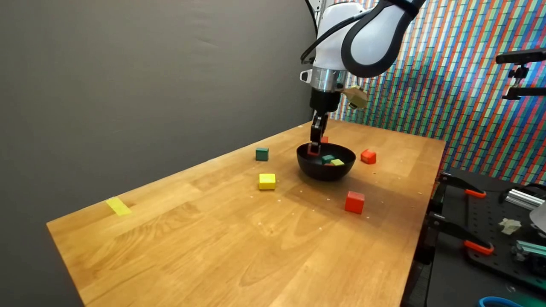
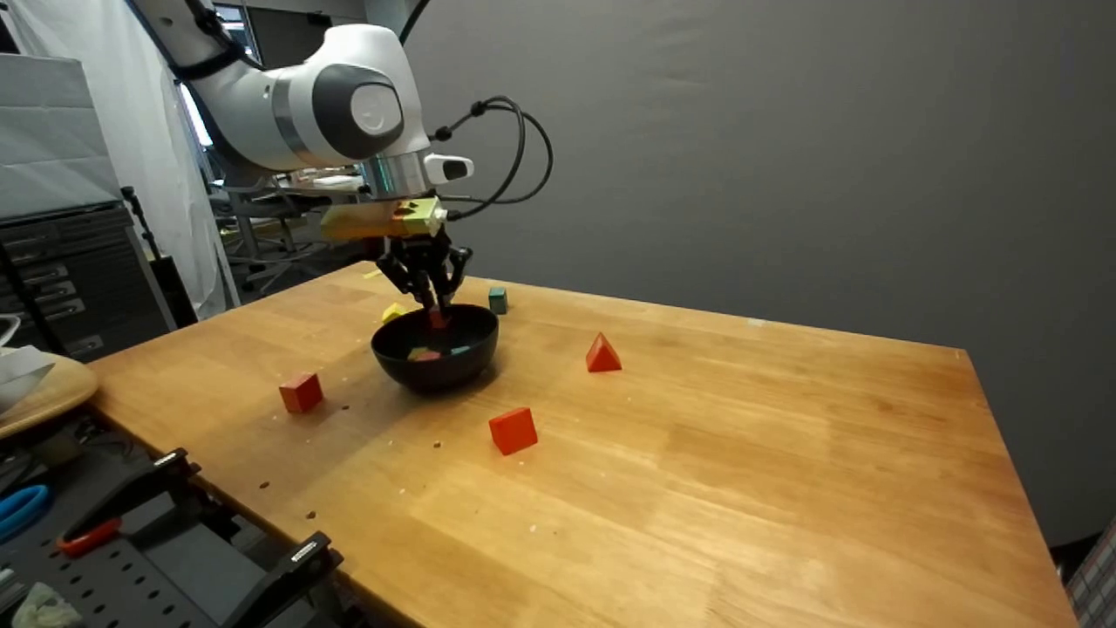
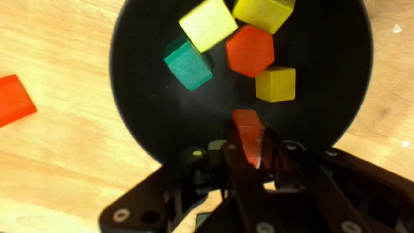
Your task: Move the blocks in the black bowl and put them around the bowl
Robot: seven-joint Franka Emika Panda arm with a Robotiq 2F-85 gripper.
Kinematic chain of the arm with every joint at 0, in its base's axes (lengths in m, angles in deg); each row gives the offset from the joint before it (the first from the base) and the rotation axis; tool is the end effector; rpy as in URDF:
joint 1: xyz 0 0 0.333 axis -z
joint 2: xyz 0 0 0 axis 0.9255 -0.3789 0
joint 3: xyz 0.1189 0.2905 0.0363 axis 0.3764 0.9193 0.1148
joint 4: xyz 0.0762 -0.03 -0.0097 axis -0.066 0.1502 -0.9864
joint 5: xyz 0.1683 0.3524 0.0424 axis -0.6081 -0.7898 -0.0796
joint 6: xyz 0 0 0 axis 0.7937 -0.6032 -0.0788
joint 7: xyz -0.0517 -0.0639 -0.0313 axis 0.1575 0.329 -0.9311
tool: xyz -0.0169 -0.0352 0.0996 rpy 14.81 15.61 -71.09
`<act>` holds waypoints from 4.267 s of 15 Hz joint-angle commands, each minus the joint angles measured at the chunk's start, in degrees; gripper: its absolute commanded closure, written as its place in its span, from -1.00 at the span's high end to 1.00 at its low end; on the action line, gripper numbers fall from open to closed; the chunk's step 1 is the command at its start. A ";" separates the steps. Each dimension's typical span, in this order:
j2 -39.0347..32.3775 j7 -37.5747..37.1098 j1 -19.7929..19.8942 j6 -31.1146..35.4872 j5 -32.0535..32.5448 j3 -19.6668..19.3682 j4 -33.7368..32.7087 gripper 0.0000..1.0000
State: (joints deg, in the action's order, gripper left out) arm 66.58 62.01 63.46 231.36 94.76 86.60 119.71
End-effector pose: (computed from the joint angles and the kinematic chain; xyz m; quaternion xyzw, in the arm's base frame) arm 0.5163 0.0763 0.2141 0.9797 0.1925 0.0512 0.0229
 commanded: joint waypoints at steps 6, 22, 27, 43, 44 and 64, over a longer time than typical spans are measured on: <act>23.12 -5.83 -1.51 -4.94 -1.50 0.71 24.69 -0.77; -0.81 -12.35 -1.03 25.34 -12.16 -0.03 23.89 0.06; 0.01 -11.73 -0.76 22.57 -11.81 0.54 23.50 0.32; 17.45 -18.97 -5.04 13.52 8.97 -14.46 21.64 1.00; 17.46 -18.97 -5.03 13.45 8.97 -14.42 21.78 1.00; -12.10 -21.40 -6.98 -0.52 1.20 -11.56 -9.70 1.00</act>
State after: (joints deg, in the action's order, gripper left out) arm 57.05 43.20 58.28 233.87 94.44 77.14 114.18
